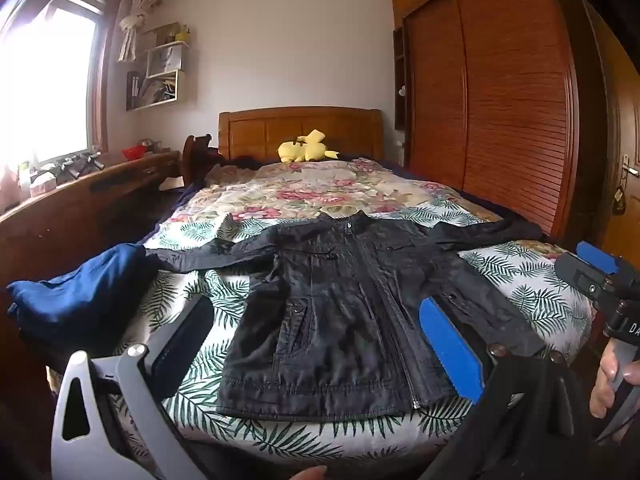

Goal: Fold large clothes

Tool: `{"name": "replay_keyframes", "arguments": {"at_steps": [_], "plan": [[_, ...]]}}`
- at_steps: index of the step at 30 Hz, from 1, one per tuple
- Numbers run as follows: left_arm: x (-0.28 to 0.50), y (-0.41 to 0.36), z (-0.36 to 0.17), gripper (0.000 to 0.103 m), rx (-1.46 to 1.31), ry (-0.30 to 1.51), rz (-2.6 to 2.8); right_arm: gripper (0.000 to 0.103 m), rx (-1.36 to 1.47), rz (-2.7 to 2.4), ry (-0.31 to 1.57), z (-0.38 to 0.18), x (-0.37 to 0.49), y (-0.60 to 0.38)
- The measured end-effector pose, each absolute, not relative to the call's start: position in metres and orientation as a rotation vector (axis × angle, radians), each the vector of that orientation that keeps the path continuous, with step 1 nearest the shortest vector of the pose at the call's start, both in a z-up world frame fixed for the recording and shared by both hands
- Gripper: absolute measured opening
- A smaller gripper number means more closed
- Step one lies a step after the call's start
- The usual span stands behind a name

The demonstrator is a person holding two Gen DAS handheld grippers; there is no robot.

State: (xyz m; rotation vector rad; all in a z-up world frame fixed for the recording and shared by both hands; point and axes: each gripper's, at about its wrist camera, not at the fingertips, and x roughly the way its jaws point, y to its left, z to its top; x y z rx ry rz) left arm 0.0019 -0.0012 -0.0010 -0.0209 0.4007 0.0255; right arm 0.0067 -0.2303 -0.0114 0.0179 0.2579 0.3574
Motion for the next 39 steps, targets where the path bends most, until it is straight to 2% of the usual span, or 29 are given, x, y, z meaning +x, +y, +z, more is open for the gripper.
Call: {"name": "replay_keyframes", "arguments": {"at_steps": [39], "plan": [[-0.0068, -0.0045, 0.0057, 0.103, -0.022, 0.368, 0.030, 0.103, 0.011, 0.357, 0.277, -0.0152, 0.0037, -0.2299]]}}
